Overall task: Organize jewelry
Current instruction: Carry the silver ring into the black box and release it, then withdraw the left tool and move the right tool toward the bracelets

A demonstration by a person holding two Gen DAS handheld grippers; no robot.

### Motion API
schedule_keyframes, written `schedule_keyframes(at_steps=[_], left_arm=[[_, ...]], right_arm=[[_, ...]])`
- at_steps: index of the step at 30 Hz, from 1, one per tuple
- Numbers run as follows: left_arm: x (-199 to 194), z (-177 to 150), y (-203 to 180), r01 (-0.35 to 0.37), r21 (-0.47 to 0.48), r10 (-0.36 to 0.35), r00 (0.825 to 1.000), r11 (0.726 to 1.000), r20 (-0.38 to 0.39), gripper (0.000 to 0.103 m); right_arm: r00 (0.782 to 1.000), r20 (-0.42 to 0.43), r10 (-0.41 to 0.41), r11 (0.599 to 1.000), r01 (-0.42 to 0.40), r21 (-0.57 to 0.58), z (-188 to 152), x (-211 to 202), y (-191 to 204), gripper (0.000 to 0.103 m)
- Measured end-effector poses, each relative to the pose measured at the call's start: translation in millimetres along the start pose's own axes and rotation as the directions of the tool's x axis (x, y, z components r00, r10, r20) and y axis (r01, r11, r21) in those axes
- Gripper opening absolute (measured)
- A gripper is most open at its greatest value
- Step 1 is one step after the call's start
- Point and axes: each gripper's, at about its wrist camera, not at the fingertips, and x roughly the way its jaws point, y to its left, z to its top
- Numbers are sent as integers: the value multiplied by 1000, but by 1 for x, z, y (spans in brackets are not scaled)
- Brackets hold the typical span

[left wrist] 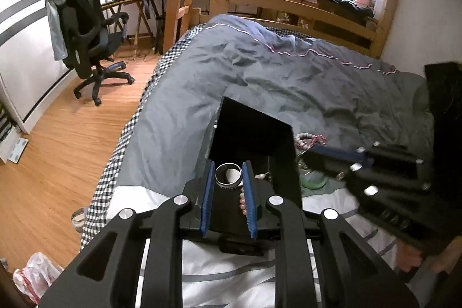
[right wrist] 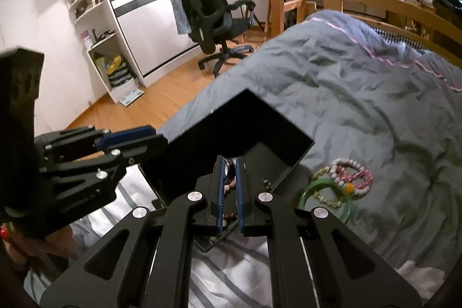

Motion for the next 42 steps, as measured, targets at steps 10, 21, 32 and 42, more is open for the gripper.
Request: schedule_keyframes(at_steps=[10,21,32,42], left_arm=[[7,-2,-5,45,6,-44,999,999,-27,19],[2,0,-2,16,-34,-16,1000,999,26,51],[-18,4,2,-21,-78,32,989,997,143,92],[-12,-1,-47,72,38,-76,988,997,137,95]], right_arm=[[999,-40,18,1000,-18,7,-13,18,0,8],[997,-56,52,997,-49,52,-16,24,-6,12],[994,65,-87,986,76,150,-6,-8,-40,94],[969,134,-207,964,178,197,7,-52,-85,97]])
